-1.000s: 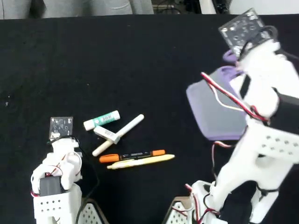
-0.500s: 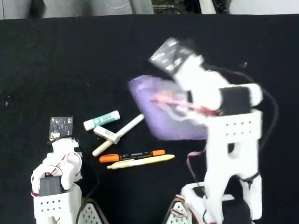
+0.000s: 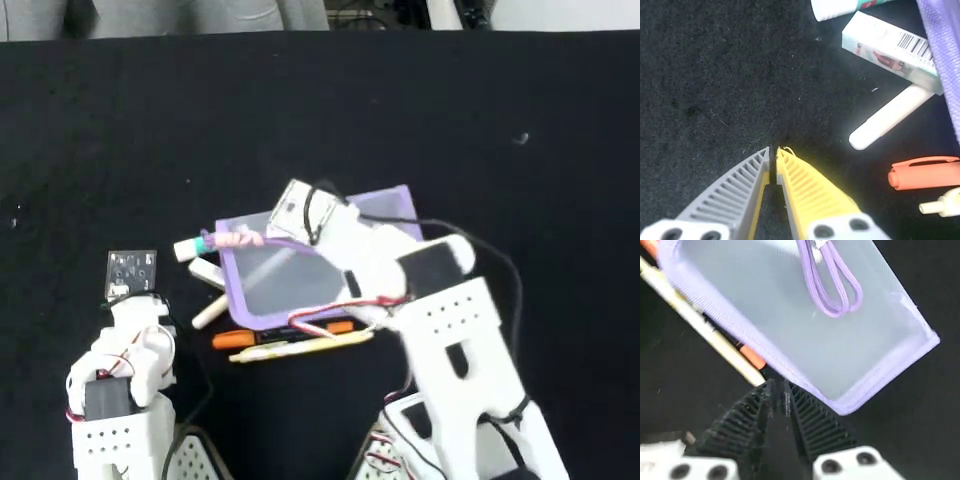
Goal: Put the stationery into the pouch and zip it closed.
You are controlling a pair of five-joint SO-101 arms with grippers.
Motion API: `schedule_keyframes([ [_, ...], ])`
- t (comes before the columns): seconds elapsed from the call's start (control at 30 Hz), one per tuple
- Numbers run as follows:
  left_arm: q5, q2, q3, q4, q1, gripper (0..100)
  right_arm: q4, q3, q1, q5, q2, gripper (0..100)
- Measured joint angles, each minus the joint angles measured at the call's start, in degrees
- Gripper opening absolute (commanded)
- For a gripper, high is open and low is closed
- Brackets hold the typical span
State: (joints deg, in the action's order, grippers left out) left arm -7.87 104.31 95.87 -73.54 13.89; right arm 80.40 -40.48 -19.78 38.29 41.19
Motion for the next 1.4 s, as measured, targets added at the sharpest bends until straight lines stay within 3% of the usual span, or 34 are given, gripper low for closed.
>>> schedule_keyframes([
  [0.2,0.00,0.00,0.00,0.00,0.00,3,-17.58,-7.65,0.09,-5.71,0.88,1.5],
  [0.37,0.00,0.00,0.00,0.00,0.00,3,-25.49,-7.65,-2.73,-7.91,0.97,1.5],
  [0.7,0.00,0.00,0.00,0.00,0.00,3,-31.56,1.67,-10.55,-7.91,-15.47,2.1],
  [0.93,0.00,0.00,0.00,0.00,0.00,3,-31.91,12.57,-15.03,-7.91,-30.42,23.2],
  [1.17,0.00,0.00,0.00,0.00,0.00,3,-32.44,17.14,-18.46,-7.91,-38.59,21.3],
  [1.4,0.00,0.00,0.00,0.00,0.00,3,-39.30,17.58,-19.08,-7.91,-45.98,21.1],
])
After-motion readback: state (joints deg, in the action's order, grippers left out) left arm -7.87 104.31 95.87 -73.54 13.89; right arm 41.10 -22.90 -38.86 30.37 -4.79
